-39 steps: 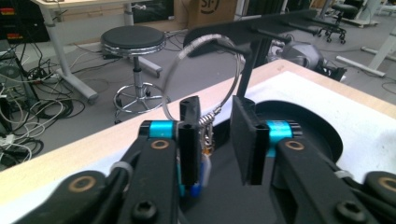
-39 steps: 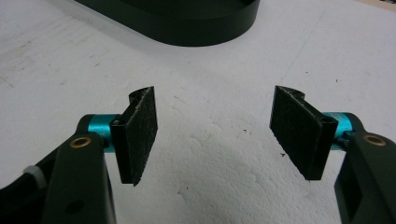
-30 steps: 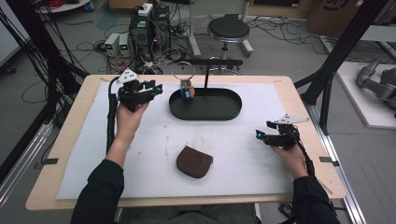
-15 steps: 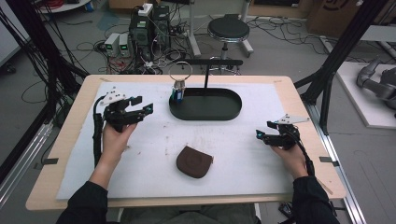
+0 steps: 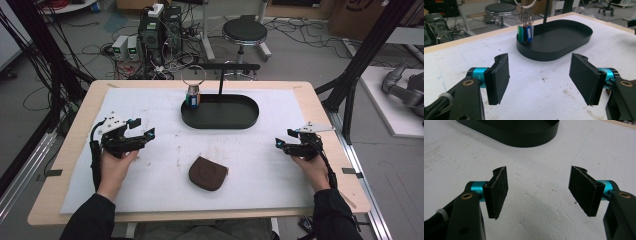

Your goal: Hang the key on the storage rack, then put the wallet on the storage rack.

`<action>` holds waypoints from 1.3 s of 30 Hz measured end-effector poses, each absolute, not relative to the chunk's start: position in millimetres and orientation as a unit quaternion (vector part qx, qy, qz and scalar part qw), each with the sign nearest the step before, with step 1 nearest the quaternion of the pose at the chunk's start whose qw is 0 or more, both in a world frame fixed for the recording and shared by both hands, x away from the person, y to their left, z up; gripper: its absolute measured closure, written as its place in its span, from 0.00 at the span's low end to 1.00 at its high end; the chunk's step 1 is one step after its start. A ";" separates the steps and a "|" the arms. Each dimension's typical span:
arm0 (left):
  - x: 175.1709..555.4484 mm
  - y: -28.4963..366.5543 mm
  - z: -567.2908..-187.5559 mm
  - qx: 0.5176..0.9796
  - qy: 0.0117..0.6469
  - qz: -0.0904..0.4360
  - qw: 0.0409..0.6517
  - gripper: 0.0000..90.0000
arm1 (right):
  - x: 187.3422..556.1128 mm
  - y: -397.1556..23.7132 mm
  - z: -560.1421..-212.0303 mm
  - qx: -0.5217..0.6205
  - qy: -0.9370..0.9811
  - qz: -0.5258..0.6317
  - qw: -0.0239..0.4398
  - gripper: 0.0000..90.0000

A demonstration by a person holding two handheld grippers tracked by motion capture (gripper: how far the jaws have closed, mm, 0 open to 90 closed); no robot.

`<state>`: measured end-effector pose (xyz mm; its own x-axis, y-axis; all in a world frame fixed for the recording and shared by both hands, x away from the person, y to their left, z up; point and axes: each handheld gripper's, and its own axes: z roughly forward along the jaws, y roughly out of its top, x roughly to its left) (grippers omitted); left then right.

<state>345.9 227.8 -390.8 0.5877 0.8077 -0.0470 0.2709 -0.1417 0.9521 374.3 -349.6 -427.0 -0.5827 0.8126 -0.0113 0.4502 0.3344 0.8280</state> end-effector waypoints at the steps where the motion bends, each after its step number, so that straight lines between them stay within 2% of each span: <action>1: 345.8 228.9 -390.1 0.711 0.380 0.254 0.534 0.36 | 373.9 -349.6 -426.7 0.400 0.788 0.414 0.219 0.36; 20: 345.5 238.4 -392.6 0.702 0.388 0.264 0.535 0.36 | 373.6 -350.3 -425.3 0.402 0.781 0.422 0.222 0.36; 26: 348.3 244.4 -395.7 0.704 0.387 0.255 0.538 0.30 | 374.2 -348.6 -425.0 0.402 0.780 0.426 0.219 0.36; 39: 348.6 249.1 -401.8 0.705 0.401 0.251 0.528 0.30 | 371.2 -318.5 -420.5 0.366 0.791 0.442 0.210 0.36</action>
